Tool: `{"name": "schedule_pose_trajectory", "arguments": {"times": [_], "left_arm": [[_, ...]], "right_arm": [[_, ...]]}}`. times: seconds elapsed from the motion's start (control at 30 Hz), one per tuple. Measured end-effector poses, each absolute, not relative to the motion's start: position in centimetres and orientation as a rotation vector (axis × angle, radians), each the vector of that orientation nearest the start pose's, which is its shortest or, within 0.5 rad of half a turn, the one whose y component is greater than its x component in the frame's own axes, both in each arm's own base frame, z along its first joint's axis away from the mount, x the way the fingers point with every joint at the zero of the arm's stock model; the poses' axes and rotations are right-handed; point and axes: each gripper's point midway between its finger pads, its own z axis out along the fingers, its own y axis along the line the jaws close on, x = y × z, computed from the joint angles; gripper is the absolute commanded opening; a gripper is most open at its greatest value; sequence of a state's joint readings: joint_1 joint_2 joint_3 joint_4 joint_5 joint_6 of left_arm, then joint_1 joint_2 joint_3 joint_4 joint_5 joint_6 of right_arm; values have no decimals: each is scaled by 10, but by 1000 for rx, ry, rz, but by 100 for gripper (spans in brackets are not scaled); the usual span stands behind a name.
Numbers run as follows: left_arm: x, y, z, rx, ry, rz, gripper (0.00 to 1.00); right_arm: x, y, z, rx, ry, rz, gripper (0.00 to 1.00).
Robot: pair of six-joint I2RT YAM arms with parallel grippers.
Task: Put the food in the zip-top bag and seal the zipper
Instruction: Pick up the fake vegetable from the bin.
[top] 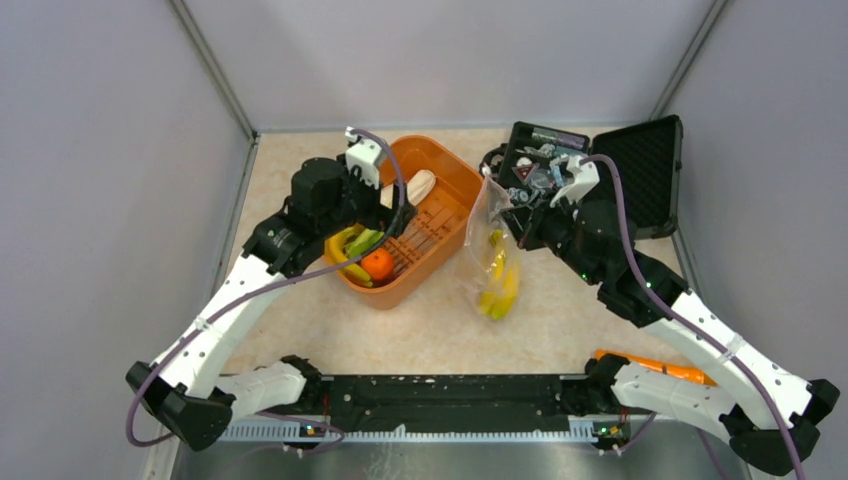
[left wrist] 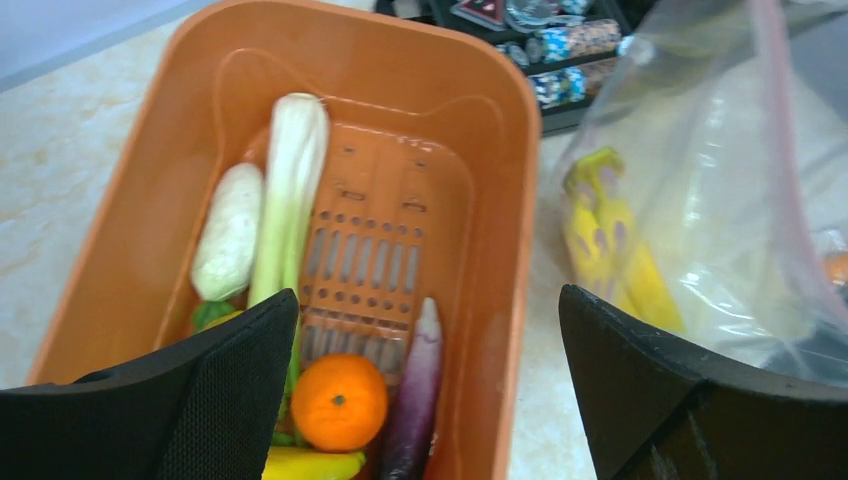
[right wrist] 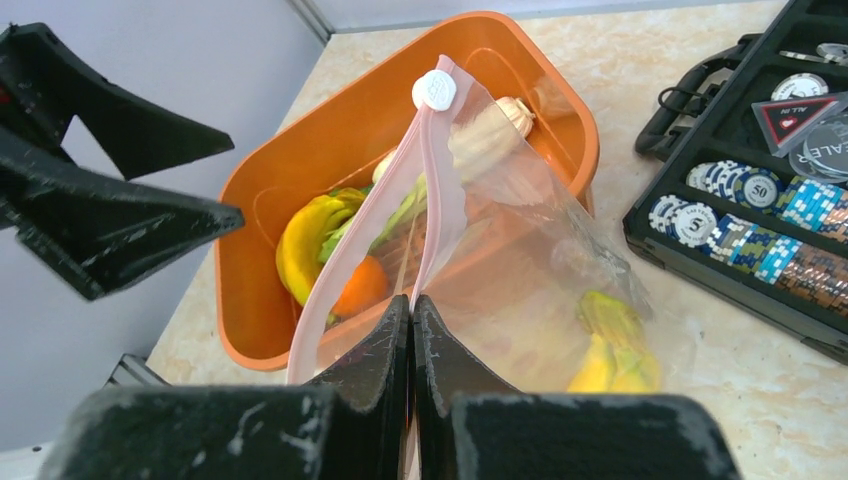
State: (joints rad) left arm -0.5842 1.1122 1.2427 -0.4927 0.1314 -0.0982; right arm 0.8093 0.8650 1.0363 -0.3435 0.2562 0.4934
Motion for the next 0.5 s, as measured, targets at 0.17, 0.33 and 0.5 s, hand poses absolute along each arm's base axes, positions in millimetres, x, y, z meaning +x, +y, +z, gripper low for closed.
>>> {"name": "schedule_pose_trajectory", "arguments": {"times": [0.17, 0.33, 0.5], "left_arm": [[310, -191, 300, 511, 1944, -470, 99], [360, -177, 257, 472, 2085, -423, 98], [403, -172, 186, 472, 2275, -472, 89]], "right_arm": [[236, 217, 338, -101, 1791, 752, 0], [235, 220, 340, -110, 1785, 775, 0], [233, 224, 340, -121, 1781, 802, 0]]}}
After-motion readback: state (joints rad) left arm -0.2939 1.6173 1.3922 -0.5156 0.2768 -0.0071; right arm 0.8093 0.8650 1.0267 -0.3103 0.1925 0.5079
